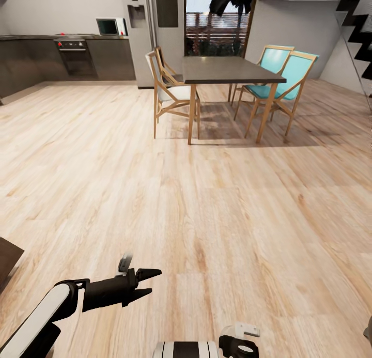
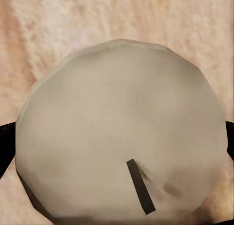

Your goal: Place each of the two pumpkins and all three candles from the living room inside a cabinet in the living room (use any cabinet), then make sure every cabinet is closed, and position the cauldron so it is next to a table in the living room.

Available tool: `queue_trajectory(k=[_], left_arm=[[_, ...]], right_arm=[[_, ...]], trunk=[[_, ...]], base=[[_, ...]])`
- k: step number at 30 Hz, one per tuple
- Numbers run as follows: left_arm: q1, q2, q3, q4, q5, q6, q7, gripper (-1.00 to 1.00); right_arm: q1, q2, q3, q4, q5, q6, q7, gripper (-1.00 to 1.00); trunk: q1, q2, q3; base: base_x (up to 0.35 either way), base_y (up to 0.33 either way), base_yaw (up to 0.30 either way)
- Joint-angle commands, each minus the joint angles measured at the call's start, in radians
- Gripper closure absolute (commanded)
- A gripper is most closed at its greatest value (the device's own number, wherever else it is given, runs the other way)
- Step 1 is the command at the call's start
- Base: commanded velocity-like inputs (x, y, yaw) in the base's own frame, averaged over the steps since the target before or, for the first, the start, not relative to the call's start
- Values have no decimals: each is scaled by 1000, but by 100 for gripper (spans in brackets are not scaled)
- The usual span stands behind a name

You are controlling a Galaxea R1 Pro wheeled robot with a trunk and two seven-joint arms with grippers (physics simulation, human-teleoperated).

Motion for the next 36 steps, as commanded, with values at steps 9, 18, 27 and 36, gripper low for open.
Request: queue_trajectory(k=[9, 18, 27, 36], left_arm=[[-1, 1, -1, -1, 10, 1, 10, -100], [-1, 1, -1, -1, 9, 1, 10, -100], [-1, 1, -2, -1, 9, 1, 10, -100], [-1, 1, -1, 2, 9, 1, 10, -100]], right_arm=[[0, -2, 8, -2, -6, 4, -7, 100], [0, -4, 8, -3, -4, 3, -6, 100], [0, -12, 7, -14, -4, -4, -2, 100], [0, -14, -1, -17, -13, -5, 0, 100]], trunk=[[-4, 2, 34], [-8, 4, 69], [-12, 6, 104], [-16, 8, 139]], base=[[0, 0, 0], [0, 0, 0], [0, 0, 0], [0, 0, 0]])
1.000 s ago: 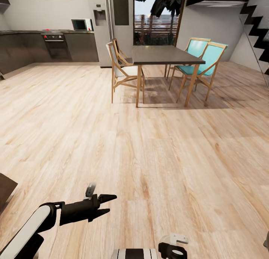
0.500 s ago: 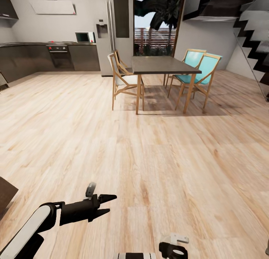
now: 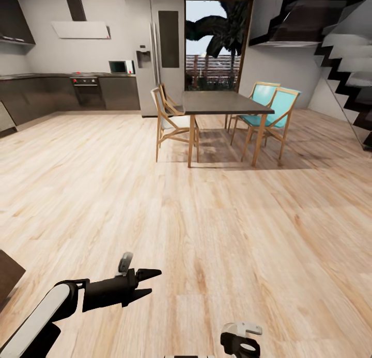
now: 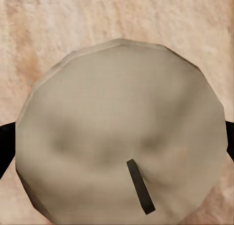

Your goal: Place each of the two pumpkins and all three candles from the living room inside a cabinet in the living room (use any cabinet), then make sure every cabinet is closed, and position the cauldron so it is next to a table in the living room.

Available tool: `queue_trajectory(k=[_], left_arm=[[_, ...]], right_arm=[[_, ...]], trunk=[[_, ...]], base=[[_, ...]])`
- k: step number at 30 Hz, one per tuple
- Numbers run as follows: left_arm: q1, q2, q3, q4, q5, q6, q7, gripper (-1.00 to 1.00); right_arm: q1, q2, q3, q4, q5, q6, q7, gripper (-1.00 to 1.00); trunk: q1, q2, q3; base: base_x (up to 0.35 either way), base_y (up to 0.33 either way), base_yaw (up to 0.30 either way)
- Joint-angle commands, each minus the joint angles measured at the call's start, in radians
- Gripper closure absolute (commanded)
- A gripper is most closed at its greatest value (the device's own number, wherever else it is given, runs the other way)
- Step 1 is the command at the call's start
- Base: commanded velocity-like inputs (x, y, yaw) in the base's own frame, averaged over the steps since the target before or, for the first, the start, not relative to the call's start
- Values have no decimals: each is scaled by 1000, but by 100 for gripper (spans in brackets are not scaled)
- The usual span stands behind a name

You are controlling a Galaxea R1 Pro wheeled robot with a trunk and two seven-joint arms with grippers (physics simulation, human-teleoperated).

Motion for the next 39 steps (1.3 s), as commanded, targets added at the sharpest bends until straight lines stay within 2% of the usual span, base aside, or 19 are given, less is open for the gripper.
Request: queue_trajectory(k=[1, 24, 27, 33, 39], left_arm=[[-1, 1, -1, -1, 10, 1, 10, -100], [-1, 1, 0, 3, 9, 1, 10, -100], [-1, 1, 1, 3, 9, 1, 10, -100], [-1, 1, 0, 3, 9, 1, 10, -100], [-1, 1, 0, 3, 6, 1, 10, -100]], right_arm=[[0, -1, 8, -2, -7, 5, -9, 100], [0, -1, 6, -5, -10, 4, -8, 100], [0, -1, 6, -6, -10, 4, -7, 100], [0, -1, 6, -6, -10, 4, -8, 100], [0, -1, 6, -5, -10, 4, -9, 100]], trunk=[[-1, 0, 3], [-11, 5, 92], [-22, 26, 101], [-45, 68, 120], [-45, 68, 120]], base=[[0, 0, 0], [0, 0, 0], [0, 0, 9], [0, 0, 227], [0, 0, 288]])
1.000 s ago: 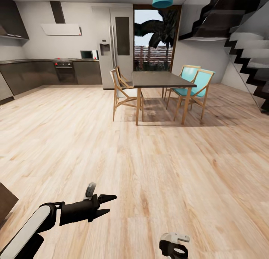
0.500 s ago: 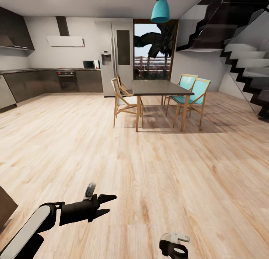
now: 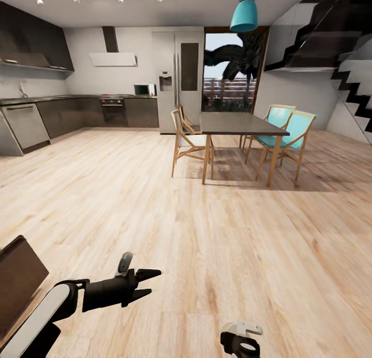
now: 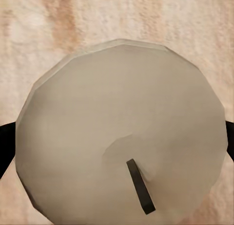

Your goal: Place each of the two pumpkins and all three candles from the living room inside a cabinet in the living room (use any cabinet), then make sure every cabinet is closed, and position the cauldron so it is next to a table in the living room.

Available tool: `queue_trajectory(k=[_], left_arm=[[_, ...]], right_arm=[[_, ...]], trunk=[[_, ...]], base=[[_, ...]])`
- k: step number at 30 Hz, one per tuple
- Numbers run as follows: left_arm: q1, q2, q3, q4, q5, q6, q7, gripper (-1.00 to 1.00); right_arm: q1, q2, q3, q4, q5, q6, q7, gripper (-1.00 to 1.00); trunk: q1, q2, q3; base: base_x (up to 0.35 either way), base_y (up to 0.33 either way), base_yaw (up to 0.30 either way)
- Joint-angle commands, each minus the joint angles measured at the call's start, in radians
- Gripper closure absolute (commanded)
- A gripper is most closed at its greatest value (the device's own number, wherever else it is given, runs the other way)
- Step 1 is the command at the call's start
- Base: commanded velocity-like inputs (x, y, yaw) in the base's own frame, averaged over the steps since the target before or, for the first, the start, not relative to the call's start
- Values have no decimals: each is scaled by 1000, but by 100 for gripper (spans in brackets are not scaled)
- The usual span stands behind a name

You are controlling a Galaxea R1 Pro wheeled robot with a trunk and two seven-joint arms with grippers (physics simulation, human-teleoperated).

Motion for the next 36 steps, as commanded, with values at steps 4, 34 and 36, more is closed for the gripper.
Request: queue_trajectory(k=[4, 34, 36], left_arm=[[-1, 1, -2, 0, 9, 0, 10, -100], [-3, 107, 84, 48, -4, -7, 17, -100], [-3, 108, 93, 55, -5, -7, 18, -100]], right_arm=[[0, -1, 9, -2, -4, 5, -9, 100], [0, -91, -398, -948, -18, 705, -151, 100], [0, -93, -399, -958, -18, 709, -152, 100]], trunk=[[0, 0, -1], [0, 0, -1], [0, 0, -1]], base=[[0, 0, 291], [-35, 0, 292], [0, 0, 292]])
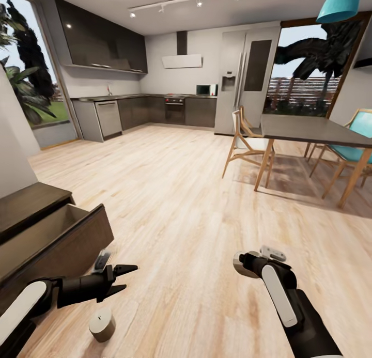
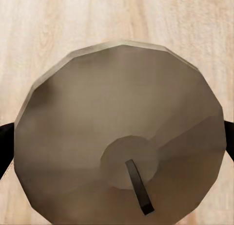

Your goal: Place each of the two pumpkins and all three candles from the living room inside a cabinet in the living room (use any cabinet), then make sure every cabinet is closed, and position the cauldron so it is next to a table in the living room.

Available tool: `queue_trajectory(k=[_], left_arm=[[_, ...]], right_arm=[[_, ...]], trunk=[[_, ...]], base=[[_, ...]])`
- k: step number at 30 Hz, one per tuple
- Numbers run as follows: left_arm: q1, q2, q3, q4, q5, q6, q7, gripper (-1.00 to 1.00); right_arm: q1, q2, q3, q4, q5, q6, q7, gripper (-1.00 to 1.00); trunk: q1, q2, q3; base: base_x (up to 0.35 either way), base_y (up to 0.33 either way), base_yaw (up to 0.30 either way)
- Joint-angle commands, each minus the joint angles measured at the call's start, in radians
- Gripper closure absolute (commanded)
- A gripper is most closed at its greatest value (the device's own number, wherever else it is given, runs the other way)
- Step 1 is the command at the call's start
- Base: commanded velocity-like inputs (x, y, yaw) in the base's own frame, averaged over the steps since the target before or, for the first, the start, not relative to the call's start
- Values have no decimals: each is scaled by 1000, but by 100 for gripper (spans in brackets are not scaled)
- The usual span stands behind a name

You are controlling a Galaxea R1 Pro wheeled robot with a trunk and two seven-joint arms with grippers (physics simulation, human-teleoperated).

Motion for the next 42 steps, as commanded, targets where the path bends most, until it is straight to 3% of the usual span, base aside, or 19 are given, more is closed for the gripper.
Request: queue_trajectory(k=[1, 9, 27, 29, 32, 34, 37, 42], left_arm=[[-1, 1, 1, 1, 11, 1, 10, -100], [-1, -1, 2, 4, 10, 0, 11, -100], [-2, -1, 4, 36, 3, -2, 16, -100], [-2, -1, 6, 39, -21, -4, 19, -100], [-2, -3, 16, 42, -88, -7, 23, -100], [-2, -9, 36, 66, -155, -9, 32, -100], [-3, -16, 84, 112, -217, -19, 81, -100], [-3, -29, 107, 139, -251, -104, 224, -100]], right_arm=[[0, -1, 2, -7, -10, 1, -10, 100], [0, 1, 4, -19, -8, 0, -8, 100], [0, 0, 10, -7, 7, -7, -18, 100], [0, 0, 10, -4, 6, -7, -18, 100], [0, 0, 10, -3, 6, -8, -18, 100], [0, 0, 11, -2, 6, -8, -19, 100], [0, 0, 11, -3, 6, -7, -19, 100], [0, 0, 29, -2, 6, -7, -20, 100]], trunk=[[0, 0, -1], [0, 0, -2], [0, 0, -2], [0, 0, -2], [0, 0, -2], [0, 0, -2], [0, 0, -2], [0, 0, -2]], base=[[0, 0, 292], [0, 0, 262], [0, 0, 25], [0, 0, 234], [0, 0, 267], [0, 0, 279], [0, 0, 282], [0, 0, 283]])
